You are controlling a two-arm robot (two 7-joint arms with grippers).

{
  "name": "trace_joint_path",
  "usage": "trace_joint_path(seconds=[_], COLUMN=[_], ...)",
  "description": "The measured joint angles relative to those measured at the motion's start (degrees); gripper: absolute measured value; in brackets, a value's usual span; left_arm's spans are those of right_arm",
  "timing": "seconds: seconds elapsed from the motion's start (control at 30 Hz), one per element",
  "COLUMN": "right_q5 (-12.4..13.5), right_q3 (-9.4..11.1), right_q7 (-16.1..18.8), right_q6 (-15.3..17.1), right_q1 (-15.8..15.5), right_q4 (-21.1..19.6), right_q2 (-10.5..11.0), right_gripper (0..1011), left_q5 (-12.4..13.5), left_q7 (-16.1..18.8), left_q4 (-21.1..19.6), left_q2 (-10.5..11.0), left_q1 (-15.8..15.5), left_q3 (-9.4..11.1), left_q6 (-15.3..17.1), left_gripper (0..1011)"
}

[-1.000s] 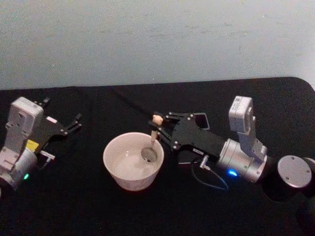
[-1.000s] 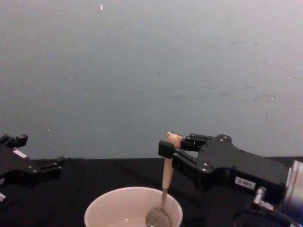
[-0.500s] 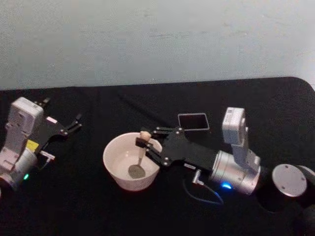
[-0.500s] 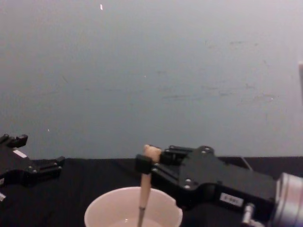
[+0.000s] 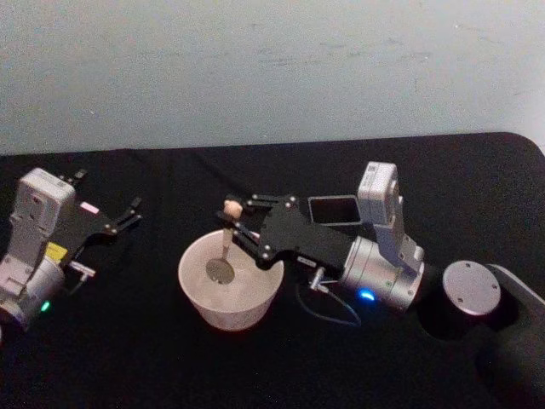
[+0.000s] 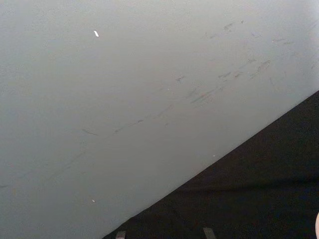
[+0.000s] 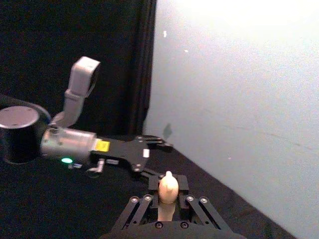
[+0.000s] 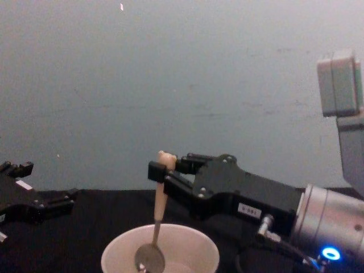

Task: Pick up the stirring spoon with one hand, stir inside the cup, then place it back in its original position.

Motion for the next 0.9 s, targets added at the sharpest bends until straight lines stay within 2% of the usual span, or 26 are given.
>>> trace_joint_path(seconds=[0.33,0.63,0.9], right_q5=[-1.2,-1.5,-1.5], right_q3=[1.4,2.1,2.8], right_q7=[-1.7,-2.0,-2.1], right_q6=[-0.8,-0.8,-0.4], right_q1=[1.5,0.9,-0.6], right_q4=[2.9,2.3,0.6], right_q2=[-0.8,-0.2,1.2], right_gripper=[213,213,213], left_q5=[0.0,0.0,0.0], left_q7=[0.0,0.0,0.0], left_q4=[0.0,0.0,0.0], left_q2=[0.0,0.0,0.0], left_q1=[0.0,0.0,0.0], left_q3=[0.0,0.0,0.0], left_q6=[0.0,0.0,0.0], left_gripper=[1001,1001,1001])
